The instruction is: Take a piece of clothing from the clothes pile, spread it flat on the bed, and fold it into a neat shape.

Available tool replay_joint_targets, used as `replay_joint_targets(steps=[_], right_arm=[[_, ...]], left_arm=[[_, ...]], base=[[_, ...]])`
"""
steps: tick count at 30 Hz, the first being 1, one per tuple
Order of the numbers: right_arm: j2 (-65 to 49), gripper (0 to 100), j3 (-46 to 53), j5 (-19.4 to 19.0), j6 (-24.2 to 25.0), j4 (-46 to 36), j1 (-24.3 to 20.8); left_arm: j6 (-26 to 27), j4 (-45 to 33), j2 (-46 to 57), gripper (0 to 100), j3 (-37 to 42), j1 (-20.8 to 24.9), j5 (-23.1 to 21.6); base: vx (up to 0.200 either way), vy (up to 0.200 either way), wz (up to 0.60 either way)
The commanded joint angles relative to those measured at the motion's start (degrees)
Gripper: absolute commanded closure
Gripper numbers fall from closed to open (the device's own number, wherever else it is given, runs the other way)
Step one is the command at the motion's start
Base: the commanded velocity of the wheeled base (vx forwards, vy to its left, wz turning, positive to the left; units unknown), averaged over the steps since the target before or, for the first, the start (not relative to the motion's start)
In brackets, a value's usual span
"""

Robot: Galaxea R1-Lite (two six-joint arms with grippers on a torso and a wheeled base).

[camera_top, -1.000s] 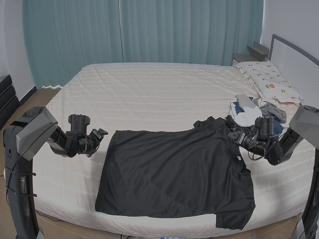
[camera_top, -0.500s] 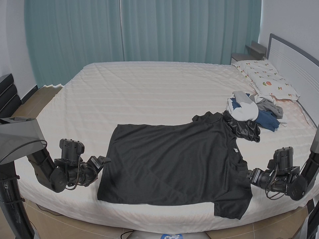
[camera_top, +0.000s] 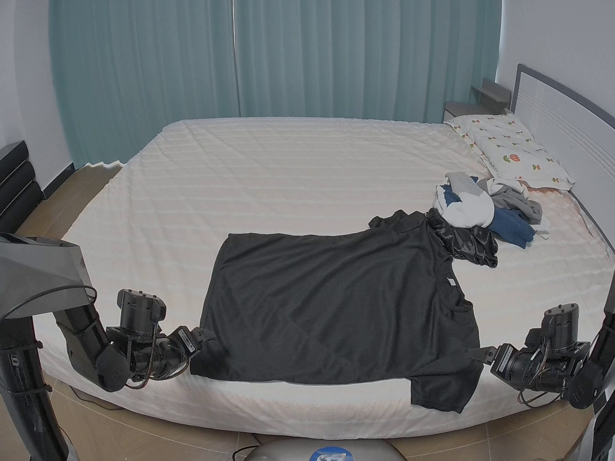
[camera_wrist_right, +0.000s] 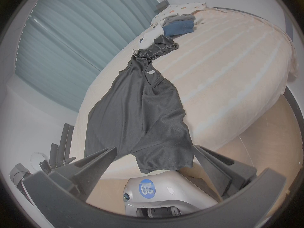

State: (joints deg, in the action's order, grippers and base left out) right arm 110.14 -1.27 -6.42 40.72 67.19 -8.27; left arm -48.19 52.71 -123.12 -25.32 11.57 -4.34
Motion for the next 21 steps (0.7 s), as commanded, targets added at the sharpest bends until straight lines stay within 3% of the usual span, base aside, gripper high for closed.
replay_joint_targets(steps=[1,5,14,15,21], right_arm=[[6.0,0,1.1,0.1,0.6,3.5,0.1],[8.9,0,1.3,0.5,0.9,8.0,0.3],[9.5,0,1.2,0.0,1.3,8.1,0.9],[9.5,0,1.2,0.0,1.3,8.1,1.1],[9.2,0,1.3,-0.1,1.3,8.0,1.6]], left_arm=[[1.9,-0.1,-3.5,0,-2.4,0.2,2.2],[2.1,-0.6,-4.1,0,-2.9,0.5,2.3],[2.3,-0.8,-4.1,0,-2.0,2.4,3.5],[2.4,-0.9,-4.1,100,-2.0,2.6,4.1],[4.1,-1.0,-6.3,100,-1.9,4.9,9.9]], base=[[0.000,0.000,0.00],[0.000,0.000,0.00],[0.000,0.000,0.00],[0.000,0.000,0.00],[0.000,0.000,0.00]])
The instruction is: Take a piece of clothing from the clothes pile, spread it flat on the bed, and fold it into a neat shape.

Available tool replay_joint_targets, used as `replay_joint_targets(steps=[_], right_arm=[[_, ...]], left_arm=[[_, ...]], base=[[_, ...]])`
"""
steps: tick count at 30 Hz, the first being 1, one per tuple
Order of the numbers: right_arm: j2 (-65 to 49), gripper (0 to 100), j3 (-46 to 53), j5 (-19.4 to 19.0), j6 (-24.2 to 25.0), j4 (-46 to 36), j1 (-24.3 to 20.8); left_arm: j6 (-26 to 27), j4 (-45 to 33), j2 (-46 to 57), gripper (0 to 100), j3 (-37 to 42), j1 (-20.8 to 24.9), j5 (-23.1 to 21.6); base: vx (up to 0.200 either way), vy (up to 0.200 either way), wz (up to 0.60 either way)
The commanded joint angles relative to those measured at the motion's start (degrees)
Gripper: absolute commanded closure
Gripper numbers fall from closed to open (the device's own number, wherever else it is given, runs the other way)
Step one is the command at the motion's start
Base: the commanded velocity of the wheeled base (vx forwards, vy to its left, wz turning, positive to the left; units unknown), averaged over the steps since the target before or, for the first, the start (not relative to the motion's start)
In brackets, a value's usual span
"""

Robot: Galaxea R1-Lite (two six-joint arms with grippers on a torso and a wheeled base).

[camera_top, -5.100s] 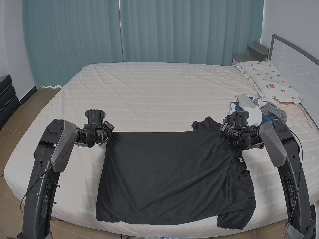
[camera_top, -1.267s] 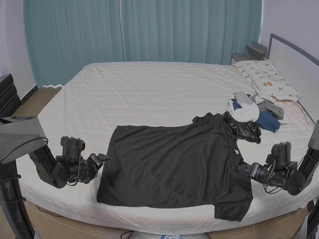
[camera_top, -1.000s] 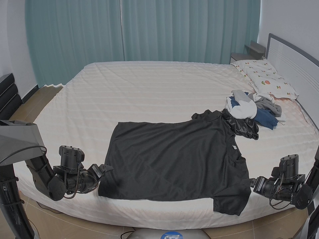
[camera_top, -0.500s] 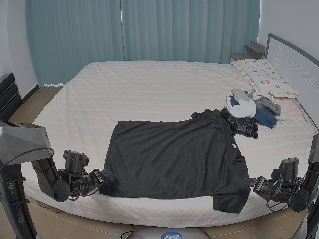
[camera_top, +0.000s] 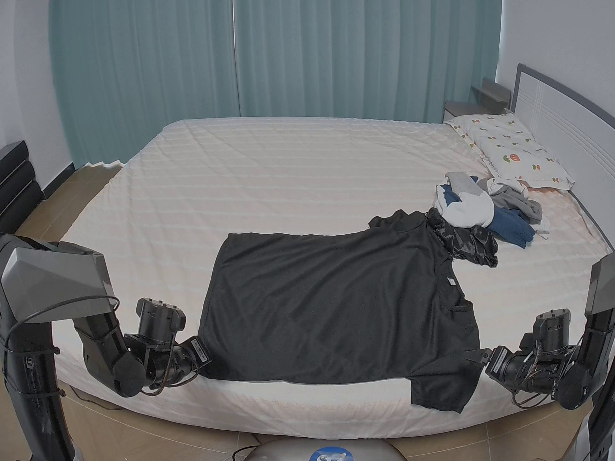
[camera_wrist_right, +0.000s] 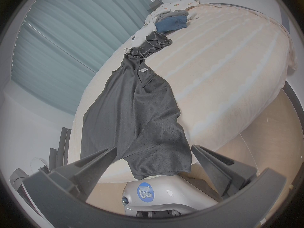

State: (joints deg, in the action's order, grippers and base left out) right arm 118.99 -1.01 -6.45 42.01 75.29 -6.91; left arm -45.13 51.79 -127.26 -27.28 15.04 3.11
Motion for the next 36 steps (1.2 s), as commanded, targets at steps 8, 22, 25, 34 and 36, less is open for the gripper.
replay_joint_targets(steps=[8,22,25,34,36], right_arm=[[0.0,0,1.0,0.0,0.4,-0.1,0.2],[-0.2,0,1.0,0.1,0.5,-0.1,0.2],[-0.2,0,1.0,0.1,0.5,-0.1,0.2],[-0.2,0,0.9,0.0,0.5,-0.1,0.2],[-0.2,0,1.0,0.1,0.5,-0.1,0.2]], left_arm=[[5.4,-0.1,-2.6,100,3.1,0.8,6.9],[9.3,0.3,-2.9,100,4.7,-0.4,9.5],[9.3,0.7,-2.7,0,5.0,-0.4,9.4],[8.9,0.5,1.3,0,5.9,-1.2,4.4],[8.8,0.3,1.1,0,5.9,-1.8,1.7]], base=[[0.000,0.000,0.00],[0.000,0.000,0.00],[0.000,0.000,0.00],[0.000,0.000,0.00],[0.000,0.000,0.00]])
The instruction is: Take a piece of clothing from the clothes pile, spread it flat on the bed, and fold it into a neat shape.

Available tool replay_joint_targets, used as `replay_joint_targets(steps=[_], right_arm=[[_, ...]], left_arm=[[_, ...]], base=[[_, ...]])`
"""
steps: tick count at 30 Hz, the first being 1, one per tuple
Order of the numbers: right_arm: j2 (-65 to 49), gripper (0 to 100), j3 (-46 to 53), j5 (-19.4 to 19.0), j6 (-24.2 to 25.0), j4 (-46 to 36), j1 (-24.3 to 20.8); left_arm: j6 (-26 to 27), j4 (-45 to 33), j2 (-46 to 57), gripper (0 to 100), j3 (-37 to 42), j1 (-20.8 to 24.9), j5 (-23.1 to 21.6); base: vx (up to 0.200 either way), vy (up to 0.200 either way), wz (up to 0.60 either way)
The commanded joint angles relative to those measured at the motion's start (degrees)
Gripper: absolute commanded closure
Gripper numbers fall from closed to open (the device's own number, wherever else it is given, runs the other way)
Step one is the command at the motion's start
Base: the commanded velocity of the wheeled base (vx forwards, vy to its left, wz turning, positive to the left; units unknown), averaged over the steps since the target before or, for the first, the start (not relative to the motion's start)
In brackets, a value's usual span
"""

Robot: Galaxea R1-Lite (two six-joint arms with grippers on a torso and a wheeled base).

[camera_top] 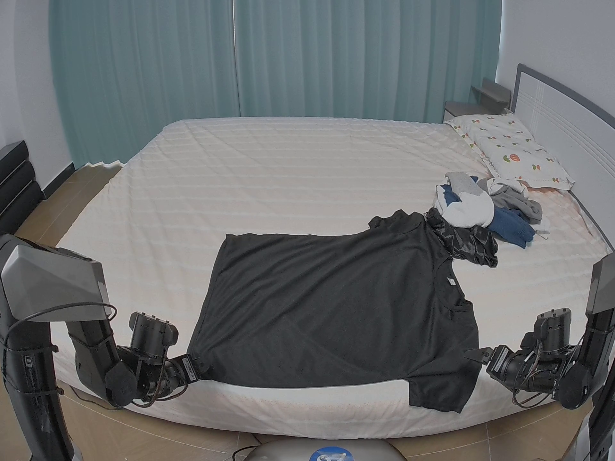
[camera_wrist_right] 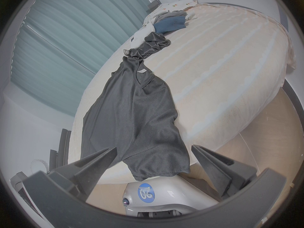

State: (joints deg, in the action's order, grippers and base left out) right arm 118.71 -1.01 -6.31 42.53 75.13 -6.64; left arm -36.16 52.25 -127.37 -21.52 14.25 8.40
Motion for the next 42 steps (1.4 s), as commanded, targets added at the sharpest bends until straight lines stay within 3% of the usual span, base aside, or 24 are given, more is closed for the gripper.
replay_joint_targets(steps=[1,5,8,32,33,42], right_arm=[[0.1,0,1.0,0.0,0.0,0.0,0.0],[0.1,0,1.0,-0.1,0.0,0.0,0.0],[0.2,0,1.0,-0.1,0.0,0.1,0.0],[0.0,0,1.0,-0.1,0.1,0.1,0.0],[0.0,0,1.0,-0.1,0.2,0.1,0.0],[0.1,0,1.0,0.0,0.3,0.0,0.0]], left_arm=[[-0.1,-0.1,1.2,0,0.2,-1.1,-3.8],[-0.1,0.0,2.0,0,-0.1,-3.3,-9.7],[-0.1,-0.1,2.3,0,-1.0,-3.7,-11.1],[3.2,0.5,-2.5,0,-4.6,0.1,-10.6],[3.1,0.5,-2.5,100,-4.5,0.1,-10.5],[1.8,0.5,-2.1,100,-3.5,-0.5,-6.8]], base=[[0.000,0.000,0.00],[0.000,0.000,0.00],[0.000,0.000,0.00],[0.000,0.000,0.00],[0.000,0.000,0.00],[0.000,0.000,0.00]])
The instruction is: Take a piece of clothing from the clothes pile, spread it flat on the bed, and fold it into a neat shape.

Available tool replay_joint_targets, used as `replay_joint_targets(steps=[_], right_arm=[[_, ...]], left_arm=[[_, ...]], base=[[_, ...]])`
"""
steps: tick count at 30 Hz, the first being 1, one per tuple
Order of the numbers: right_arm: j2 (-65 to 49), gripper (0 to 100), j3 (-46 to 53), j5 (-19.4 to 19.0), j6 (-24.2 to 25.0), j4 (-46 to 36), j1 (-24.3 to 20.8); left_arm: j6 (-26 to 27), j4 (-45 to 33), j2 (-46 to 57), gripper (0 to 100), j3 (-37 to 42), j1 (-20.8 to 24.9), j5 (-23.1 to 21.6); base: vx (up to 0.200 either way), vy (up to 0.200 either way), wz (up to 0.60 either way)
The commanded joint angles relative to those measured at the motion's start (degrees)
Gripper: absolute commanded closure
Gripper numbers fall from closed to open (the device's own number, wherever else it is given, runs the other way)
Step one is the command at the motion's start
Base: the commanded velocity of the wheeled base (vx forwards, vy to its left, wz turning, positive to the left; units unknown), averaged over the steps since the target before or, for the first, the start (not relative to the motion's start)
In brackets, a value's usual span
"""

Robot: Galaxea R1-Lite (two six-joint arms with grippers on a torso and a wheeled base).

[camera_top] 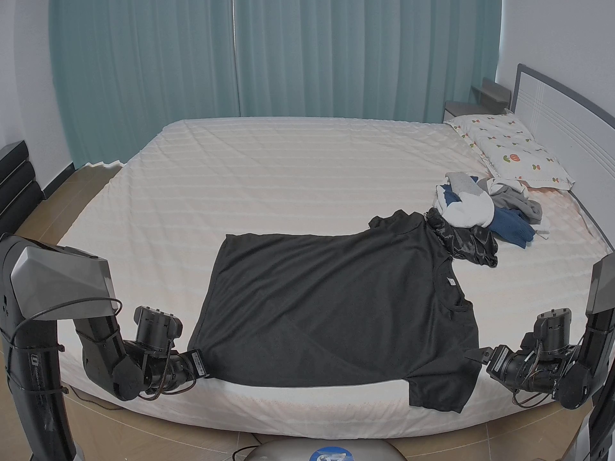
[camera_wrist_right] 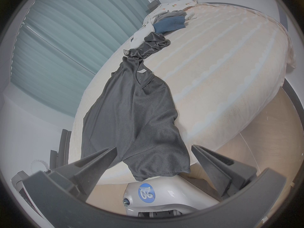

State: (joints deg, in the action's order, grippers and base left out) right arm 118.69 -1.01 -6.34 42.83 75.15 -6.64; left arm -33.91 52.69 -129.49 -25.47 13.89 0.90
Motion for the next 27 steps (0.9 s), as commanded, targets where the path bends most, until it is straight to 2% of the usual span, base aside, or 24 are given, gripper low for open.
replay_joint_targets(steps=[1,12,13,16,27], right_arm=[[0.2,0,1.0,0.0,0.0,-0.1,0.0],[0.7,0,1.0,-0.1,-2.6,-0.3,-0.9],[1.5,0,0.7,0.0,-5.1,0.0,-1.3],[2.3,0,-0.2,0.0,-7.8,0.0,-0.8],[11.4,0,-13.1,-0.3,-9.0,-3.2,2.5]], left_arm=[[-1.2,0.0,0.4,100,0.9,-0.2,1.2],[-6.4,0.2,2.4,100,1.0,-0.2,-0.5],[-8.2,1.3,2.8,100,1.4,-0.4,-1.5],[-9.3,2.3,2.8,100,1.7,-1.1,-2.0],[-11.5,2.5,3.0,100,1.4,-2.9,-3.8]], base=[[0.000,0.000,0.00],[0.000,0.000,0.00],[0.000,0.000,0.00],[0.000,0.000,0.00],[0.000,0.000,0.00]])
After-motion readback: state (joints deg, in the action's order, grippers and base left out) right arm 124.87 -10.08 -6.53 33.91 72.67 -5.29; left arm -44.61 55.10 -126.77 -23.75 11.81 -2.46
